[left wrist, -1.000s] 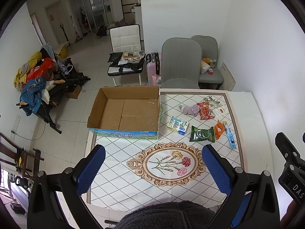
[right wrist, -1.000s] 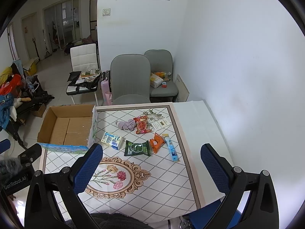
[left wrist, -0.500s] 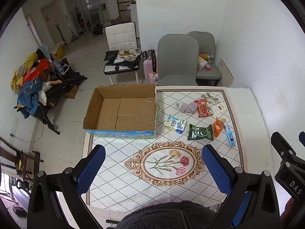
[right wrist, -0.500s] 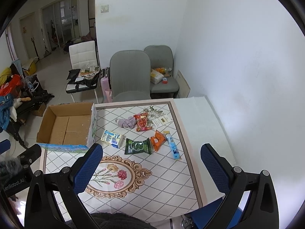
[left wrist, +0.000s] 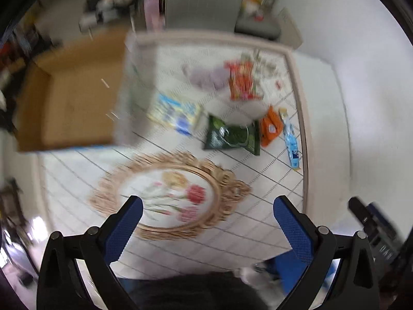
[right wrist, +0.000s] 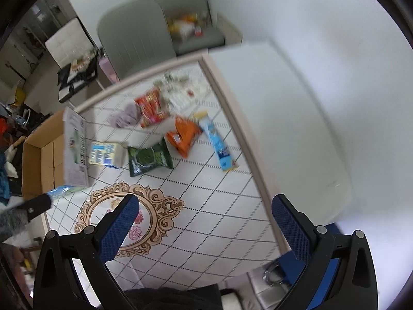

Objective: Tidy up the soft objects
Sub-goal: 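Grasp the green Deeyeo bag with the left gripper while the right grasps the orange bag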

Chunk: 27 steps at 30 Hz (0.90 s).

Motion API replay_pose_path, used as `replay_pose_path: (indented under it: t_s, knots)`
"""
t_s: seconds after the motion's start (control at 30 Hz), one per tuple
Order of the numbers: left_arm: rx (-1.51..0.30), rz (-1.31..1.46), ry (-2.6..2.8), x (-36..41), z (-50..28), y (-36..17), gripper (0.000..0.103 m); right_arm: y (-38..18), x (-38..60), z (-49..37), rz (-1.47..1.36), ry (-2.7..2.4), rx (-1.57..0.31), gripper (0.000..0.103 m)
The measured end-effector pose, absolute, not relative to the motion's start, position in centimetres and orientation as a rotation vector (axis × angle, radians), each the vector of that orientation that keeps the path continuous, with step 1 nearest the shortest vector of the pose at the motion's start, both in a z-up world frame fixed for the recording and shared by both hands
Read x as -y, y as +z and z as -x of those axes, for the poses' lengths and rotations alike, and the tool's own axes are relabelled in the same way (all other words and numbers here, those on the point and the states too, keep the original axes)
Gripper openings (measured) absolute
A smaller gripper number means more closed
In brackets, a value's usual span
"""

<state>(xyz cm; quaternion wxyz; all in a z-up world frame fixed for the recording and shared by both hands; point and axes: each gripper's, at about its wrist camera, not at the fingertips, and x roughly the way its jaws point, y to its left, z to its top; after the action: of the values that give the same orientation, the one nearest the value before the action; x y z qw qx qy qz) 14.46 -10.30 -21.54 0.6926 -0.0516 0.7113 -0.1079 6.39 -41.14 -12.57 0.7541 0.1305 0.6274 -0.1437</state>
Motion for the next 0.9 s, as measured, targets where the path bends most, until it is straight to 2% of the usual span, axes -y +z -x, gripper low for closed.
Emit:
replay_pose_path:
  t_s: [0.13, 0.3, 0.53, 0.63, 0.67, 0.7, 0.77, 0.83, 0.9]
  knots:
    - [-1.769, 0.313, -0.197, 12.4, -17.9, -30.0, 0.101, -19.4, 44.3, -10.0, -0.378, -0.285, -1.454, 0.103]
    - [-1.942, 0.58, -0.094, 14.0, -20.4, -37.5, 0.098, -24.9, 46.2, -13.7, -0.445, -0.283, -1.509, 0.102]
    - [-2.033, 0.863, 0.014, 15.1, -21.7, -43.3, 0.098, -29.4, 46.9, -18.3, -0.497, -0.259, -1.546, 0.101]
    - [-2.049, 0.897, 0.047, 15.6, -22.1, -44.6, 0.097, -31.0, 46.9, -20.0, -0.519, -0.24, -1.571, 0.099]
    - [-2.056, 0.877, 0.044, 15.9, -22.2, -44.8, 0.094, -31.5, 46.9, -20.5, -0.526, -0.233, -1.579, 0.099]
    - [-2.06, 0.859, 0.039, 16.4, -22.6, -45.2, 0.086, -32.1, 46.8, -21.1, -0.538, -0.219, -1.591, 0.098]
    - [-2.062, 0.812, 0.004, 17.0, -22.9, -45.2, 0.083, -33.0, 46.5, -21.7, -0.559, -0.201, -1.615, 0.098]
    - [-2.062, 0.734, -0.042, 17.6, -23.2, -44.5, 0.07, -34.1, 46.2, -22.3, -0.595, -0.172, -1.646, 0.097]
    - [-2.062, 0.567, -0.095, 18.4, -23.6, -43.2, 0.066, -35.3, 45.7, -22.8, -0.642, -0.145, -1.671, 0.094]
